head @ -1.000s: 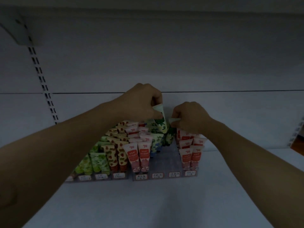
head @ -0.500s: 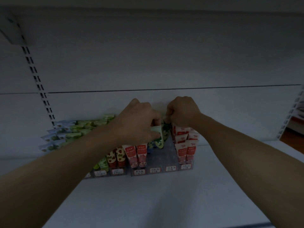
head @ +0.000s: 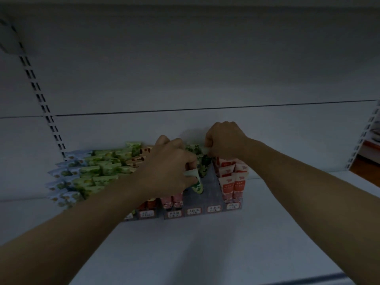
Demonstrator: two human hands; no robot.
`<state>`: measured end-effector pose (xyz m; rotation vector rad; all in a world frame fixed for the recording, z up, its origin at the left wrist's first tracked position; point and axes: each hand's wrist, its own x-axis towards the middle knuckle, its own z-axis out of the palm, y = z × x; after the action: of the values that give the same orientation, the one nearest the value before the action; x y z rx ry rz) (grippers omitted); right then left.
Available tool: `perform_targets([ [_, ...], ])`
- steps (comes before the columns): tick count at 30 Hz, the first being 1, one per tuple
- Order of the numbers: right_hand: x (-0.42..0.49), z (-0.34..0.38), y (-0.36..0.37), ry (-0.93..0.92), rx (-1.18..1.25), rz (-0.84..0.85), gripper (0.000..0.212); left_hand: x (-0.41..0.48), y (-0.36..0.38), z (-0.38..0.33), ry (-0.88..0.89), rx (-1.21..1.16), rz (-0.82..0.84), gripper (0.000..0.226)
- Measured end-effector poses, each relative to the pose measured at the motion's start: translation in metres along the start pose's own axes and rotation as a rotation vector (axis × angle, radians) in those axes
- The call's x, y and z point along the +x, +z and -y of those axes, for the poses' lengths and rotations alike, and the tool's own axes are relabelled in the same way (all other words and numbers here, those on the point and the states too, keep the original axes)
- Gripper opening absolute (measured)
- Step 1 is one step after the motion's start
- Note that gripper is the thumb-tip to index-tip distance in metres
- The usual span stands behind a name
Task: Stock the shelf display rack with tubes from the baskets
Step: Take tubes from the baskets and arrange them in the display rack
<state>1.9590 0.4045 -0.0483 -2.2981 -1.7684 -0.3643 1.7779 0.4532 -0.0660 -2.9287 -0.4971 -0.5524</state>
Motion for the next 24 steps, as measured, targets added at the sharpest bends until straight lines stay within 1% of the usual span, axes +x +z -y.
perform_targets([
  [2,0.001,-0.001,0.002,-0.018,-0.013,0.031,0.018,0.000,0.004,0.000,0.002,-0.012,-0.005,0.020],
  [7,0.004,-0.003,0.007,0.006,0.072,0.038,0.023,0.000,0.011,0.000,0.027,0.004,0.007,0.021],
  [14,0.003,-0.004,0.014,0.010,0.124,0.003,0.021,0.010,0.021,-0.008,-0.012,-0.031,-0.048,0.019],
  [21,-0.002,-0.009,0.024,0.016,0.182,-0.030,0.019,0.018,0.020,-0.006,0.000,0.031,-0.078,0.024],
  [24,-0.001,-0.009,0.020,-0.008,0.171,-0.012,0.021,0.019,0.020,-0.001,0.016,0.040,-0.070,0.026],
])
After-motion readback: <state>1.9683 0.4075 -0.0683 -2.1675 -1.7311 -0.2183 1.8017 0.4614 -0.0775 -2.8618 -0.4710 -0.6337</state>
